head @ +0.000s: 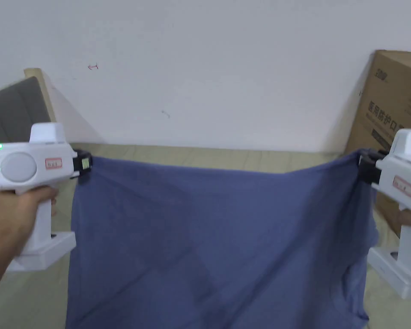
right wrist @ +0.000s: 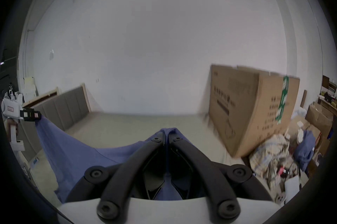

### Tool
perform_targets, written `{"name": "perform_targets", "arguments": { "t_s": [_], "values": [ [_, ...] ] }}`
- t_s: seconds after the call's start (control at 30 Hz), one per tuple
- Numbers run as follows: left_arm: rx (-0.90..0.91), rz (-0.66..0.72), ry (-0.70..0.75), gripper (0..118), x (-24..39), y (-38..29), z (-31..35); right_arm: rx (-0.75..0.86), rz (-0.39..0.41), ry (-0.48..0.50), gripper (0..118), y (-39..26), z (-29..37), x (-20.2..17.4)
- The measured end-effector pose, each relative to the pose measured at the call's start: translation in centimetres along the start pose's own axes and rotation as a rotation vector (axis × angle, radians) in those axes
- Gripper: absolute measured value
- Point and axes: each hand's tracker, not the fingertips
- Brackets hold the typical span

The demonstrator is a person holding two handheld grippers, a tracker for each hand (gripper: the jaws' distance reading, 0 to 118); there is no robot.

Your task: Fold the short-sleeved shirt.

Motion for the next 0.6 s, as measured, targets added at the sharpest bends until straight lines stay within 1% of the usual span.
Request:
{"name": "perform_targets", "arguments": {
  "t_s": [0.07, 0.17, 0.33, 0.43, 0.53, 0.6],
  "values": [
    [0.052, -0.003, 0.01, 0, 0.3, 3.2, 0.9, 0.066, 0.012, -0.003, 0, 3.2, 0.1, -0.6],
    [0.118, -0.012, 0.026, 0, 0.9, 7.4, 1.7, 0.146, -0.005, 0.0, 0, 7.7, -0.5, -1.0],
    [0.201, -0.024, 0.041, 0, 1.6, 13.1, 1.9, 0.249, -0.005, -0.005, 0, 13.6, -1.4, -1.2],
    [0.255, -0.021, 0.049, 0, 2.1, 15.5, 1.6, 0.298, 0.013, -0.014, 0, 15.9, -2.3, -1.1],
    [0.287, -0.011, 0.05, 0, 2.2, 17.2, 0.8, 0.306, 0.015, -0.016, 0, 17.5, -3.5, -0.9],
    [0.298, -0.015, 0.054, 0, 2.4, 17.7, -0.2, 0.313, 0.029, -0.019, 0, 17.7, -4.2, -0.9]
  ]
}}
